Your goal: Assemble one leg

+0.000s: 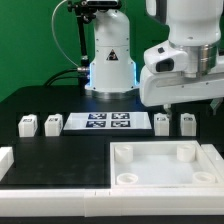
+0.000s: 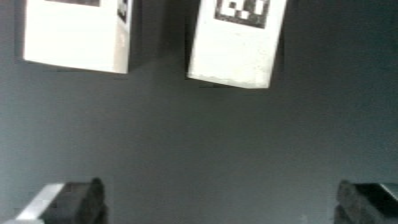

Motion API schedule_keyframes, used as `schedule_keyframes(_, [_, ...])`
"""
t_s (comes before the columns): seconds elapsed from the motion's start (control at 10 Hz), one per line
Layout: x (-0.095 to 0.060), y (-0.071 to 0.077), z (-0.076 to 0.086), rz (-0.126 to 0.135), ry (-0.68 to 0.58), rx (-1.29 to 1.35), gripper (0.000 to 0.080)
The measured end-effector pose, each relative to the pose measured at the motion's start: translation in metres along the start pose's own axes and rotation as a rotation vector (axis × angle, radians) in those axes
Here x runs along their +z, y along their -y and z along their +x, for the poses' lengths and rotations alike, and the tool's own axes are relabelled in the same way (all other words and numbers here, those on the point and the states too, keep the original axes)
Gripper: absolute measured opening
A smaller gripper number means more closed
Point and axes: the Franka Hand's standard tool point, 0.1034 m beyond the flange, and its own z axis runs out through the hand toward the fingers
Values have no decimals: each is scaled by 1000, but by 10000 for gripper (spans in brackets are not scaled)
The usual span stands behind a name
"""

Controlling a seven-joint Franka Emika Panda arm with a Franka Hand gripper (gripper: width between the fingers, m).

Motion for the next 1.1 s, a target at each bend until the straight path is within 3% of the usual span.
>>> schedule_keyframes(0.1, [3, 6, -11, -10, 160, 61, 649])
schedule_keyframes(0.3, [14, 17, -17, 23, 394, 106, 649])
schedule_keyframes(0.4, [21, 19, -21, 27, 500, 114, 649])
schedule_keyframes(0.6, [37, 22, -25, 30, 622, 105, 649])
schedule_keyframes(0.7, [47, 23, -22, 33, 601, 105, 649])
schedule_keyframes(1.1, [61, 20, -36, 29, 598, 91, 649])
